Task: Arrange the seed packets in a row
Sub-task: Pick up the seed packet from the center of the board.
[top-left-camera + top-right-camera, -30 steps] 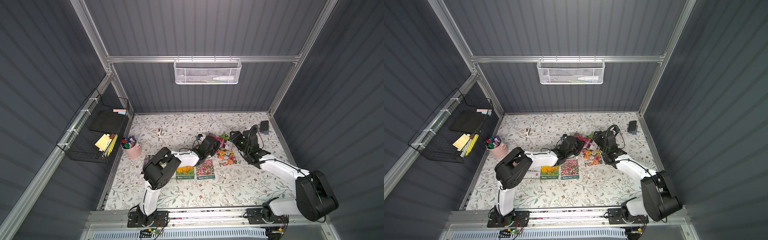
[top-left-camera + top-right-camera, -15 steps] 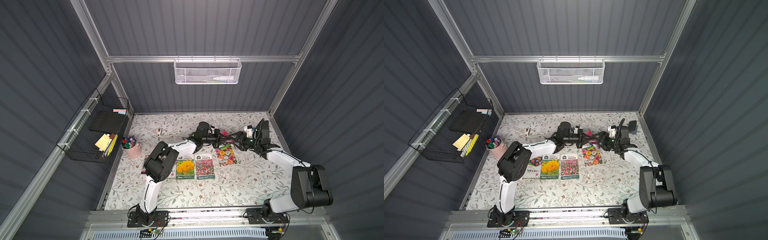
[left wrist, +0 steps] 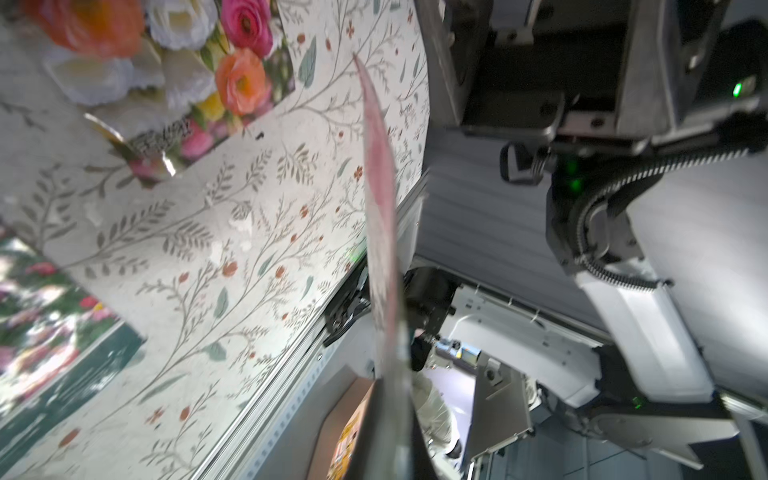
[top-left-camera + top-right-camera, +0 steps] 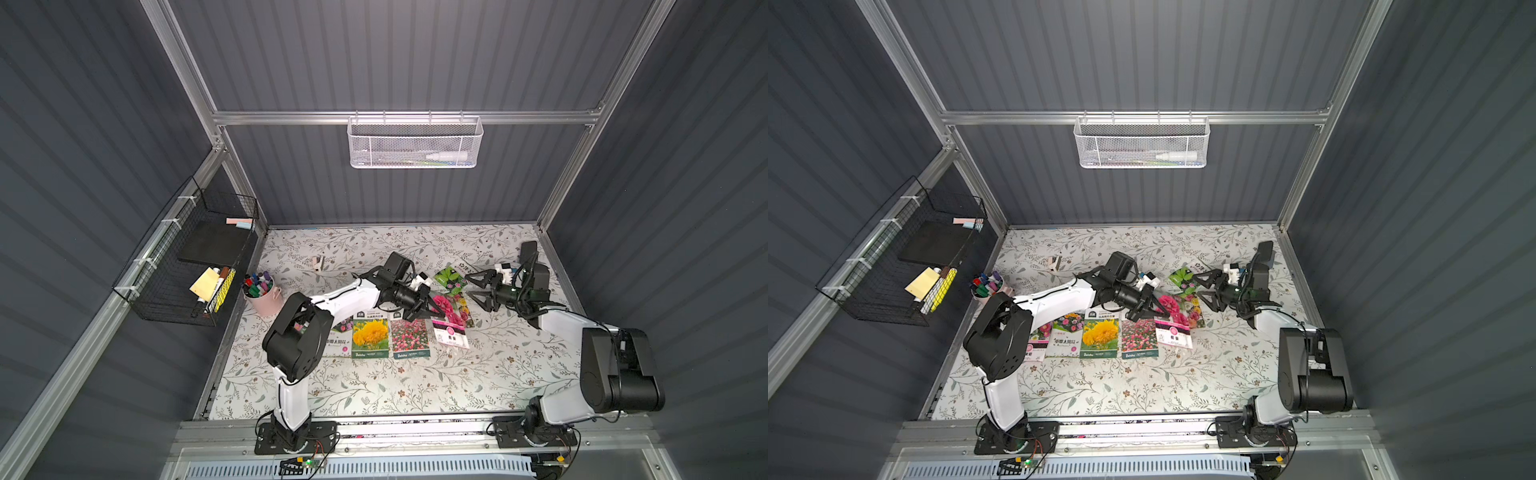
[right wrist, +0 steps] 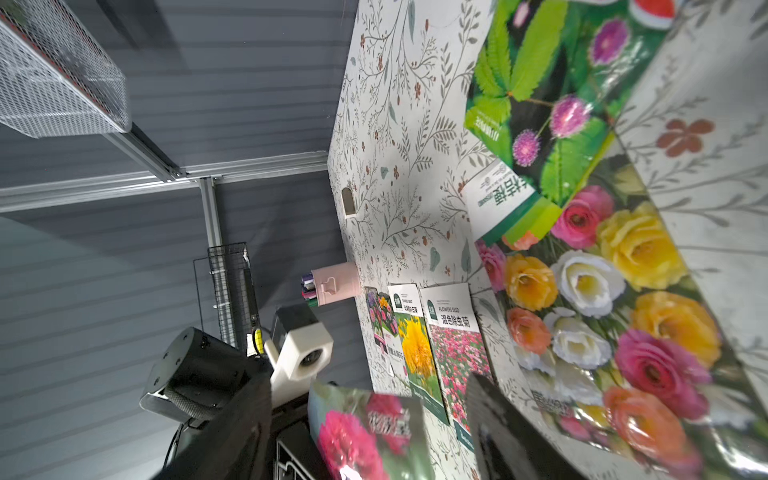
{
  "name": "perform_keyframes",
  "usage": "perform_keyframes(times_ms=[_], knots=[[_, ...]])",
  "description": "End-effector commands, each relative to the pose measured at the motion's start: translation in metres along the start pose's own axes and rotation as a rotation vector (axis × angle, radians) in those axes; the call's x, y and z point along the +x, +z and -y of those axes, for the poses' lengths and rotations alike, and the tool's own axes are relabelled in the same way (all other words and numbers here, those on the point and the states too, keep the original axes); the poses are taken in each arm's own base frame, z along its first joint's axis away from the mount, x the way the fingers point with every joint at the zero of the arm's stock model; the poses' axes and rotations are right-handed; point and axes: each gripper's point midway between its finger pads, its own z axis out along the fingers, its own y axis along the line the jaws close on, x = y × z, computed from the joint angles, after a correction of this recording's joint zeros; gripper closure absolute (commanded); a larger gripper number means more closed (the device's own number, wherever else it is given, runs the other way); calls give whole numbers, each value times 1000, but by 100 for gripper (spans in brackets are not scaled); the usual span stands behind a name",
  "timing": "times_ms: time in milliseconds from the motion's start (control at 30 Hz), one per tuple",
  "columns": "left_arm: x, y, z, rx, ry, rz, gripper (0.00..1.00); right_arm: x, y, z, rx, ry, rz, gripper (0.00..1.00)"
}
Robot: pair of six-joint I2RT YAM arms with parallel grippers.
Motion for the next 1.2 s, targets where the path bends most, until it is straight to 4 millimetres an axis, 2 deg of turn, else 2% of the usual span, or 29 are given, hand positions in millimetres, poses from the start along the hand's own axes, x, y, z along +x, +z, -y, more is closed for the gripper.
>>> perform_keyframes(times_ms=[0,133,233,433,667,700,833,1000,1033,1067,1100,1167], knots=[[22,-10,-1,-52,88,-52,100,6,3,-13,-98,34,-67,25],[17,-12,-2,-80,127,-21,100,11,5,-12,-145,70,-90,26],[9,-13,-2,-98,157,9,100,23,11,-11,-157,68,-126,26],[-15,-14,3,-85,171,77,100,50,28,-9,-160,60,-214,28],[-49,-22,8,-45,151,163,100,72,42,-2,-162,49,-280,30],[-53,-23,8,-38,146,174,100,73,43,-4,-172,45,-281,33],[-65,-28,5,-25,116,207,100,70,42,-14,-231,42,-262,62],[-74,-35,-9,-21,44,222,100,67,42,-16,-263,54,-250,89],[-76,-37,-13,-21,24,228,97,67,42,-15,-261,55,-249,96],[-77,-38,-16,-18,7,233,84,67,42,-15,-261,52,-250,100],[-78,-40,-19,-15,-12,240,71,67,43,-14,-257,50,-247,100],[-79,-43,-22,-14,-33,250,33,66,44,-8,-236,42,-237,100]])
